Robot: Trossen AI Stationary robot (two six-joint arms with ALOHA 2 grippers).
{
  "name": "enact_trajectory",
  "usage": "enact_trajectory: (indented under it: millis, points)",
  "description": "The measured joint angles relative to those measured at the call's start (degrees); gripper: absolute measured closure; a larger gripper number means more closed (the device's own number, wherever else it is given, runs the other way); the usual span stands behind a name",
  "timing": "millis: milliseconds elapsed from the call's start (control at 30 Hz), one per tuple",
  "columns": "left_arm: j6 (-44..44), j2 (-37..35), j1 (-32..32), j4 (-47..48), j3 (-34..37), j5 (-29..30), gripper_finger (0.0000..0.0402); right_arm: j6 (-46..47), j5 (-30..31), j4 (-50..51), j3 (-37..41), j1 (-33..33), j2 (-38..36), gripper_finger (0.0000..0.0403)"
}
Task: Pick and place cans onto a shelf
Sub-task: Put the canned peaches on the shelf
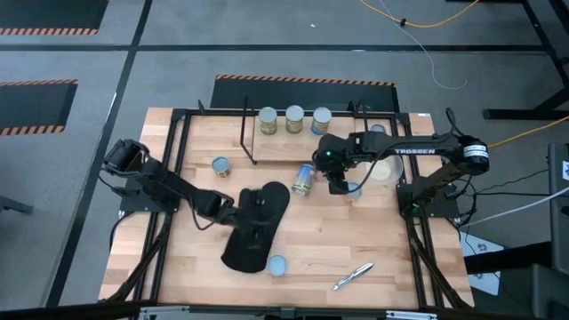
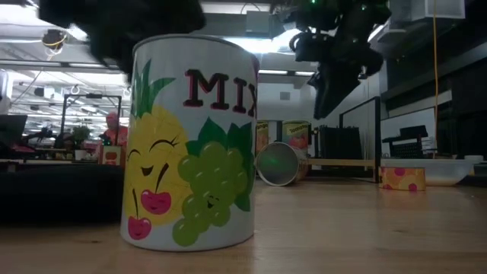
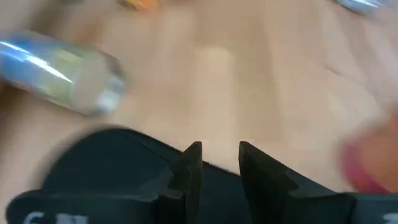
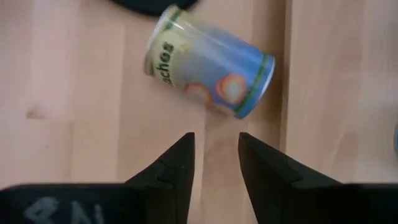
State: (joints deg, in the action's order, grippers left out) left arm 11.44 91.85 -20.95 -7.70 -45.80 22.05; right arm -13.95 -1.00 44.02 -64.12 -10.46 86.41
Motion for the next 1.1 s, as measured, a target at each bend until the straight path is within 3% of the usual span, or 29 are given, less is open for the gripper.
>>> enact_trajectory:
  millis: [100,500,767,1100]
  points:
    - [-3.6,0.0,2.6,-3.6,0.0,2.6,0.0303,-0.1,0.0,-3.9,1.6,-1.2,0.0,0.0274]
    - [-17.9,0.0,9.8,-14.4,0.0,2.8,0.0303,-0.2,0.0,-10.4,3.6,-4.6,0.0,0.0274]
    - [-19.5,0.4,12.7,-16.2,0.0,2.8,0.0303,-0.2,-0.1,-11.7,3.6,-6.3,0.5,0.0274]
    - [-19.6,8.1,14.4,-18.8,0.0,2.5,0.0303,-1.7,0.0,-13.5,3.6,-7.6,5.9,0.0274]
